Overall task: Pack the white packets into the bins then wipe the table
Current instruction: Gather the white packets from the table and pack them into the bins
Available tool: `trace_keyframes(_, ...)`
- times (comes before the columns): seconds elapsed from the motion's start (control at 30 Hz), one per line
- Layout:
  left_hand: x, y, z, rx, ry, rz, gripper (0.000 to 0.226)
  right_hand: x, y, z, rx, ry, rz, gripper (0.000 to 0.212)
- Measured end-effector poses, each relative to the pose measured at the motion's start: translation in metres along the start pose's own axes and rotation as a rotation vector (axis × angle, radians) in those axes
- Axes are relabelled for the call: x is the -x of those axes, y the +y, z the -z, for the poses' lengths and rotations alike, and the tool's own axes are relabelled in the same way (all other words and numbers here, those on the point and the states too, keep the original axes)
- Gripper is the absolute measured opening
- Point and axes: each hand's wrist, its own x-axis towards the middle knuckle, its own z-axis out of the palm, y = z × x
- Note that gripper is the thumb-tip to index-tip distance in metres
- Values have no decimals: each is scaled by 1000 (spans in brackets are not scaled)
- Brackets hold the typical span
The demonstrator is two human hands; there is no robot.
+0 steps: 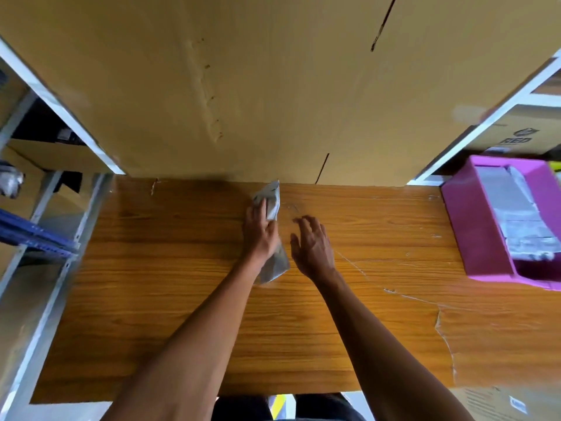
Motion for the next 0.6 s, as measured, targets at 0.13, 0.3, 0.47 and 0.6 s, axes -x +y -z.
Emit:
trace_keyframes(0.13, 16, 30, 0, 608, -73, 230, 57, 9, 3, 13, -36, 49, -55, 38)
trace_keyframes(0.3, 30, 44, 8, 1305, -410, 549, 15, 20, 18, 35, -52, 102, -106, 38)
trace_keyframes(0.47, 50, 70, 1, 1271, -461, 386, 35, 33, 37, 62, -110, 150, -152, 38)
trace_keyframes(0.6, 65, 104, -18, 1032, -508, 257, 50, 41, 57, 83, -180, 250, -164, 34)
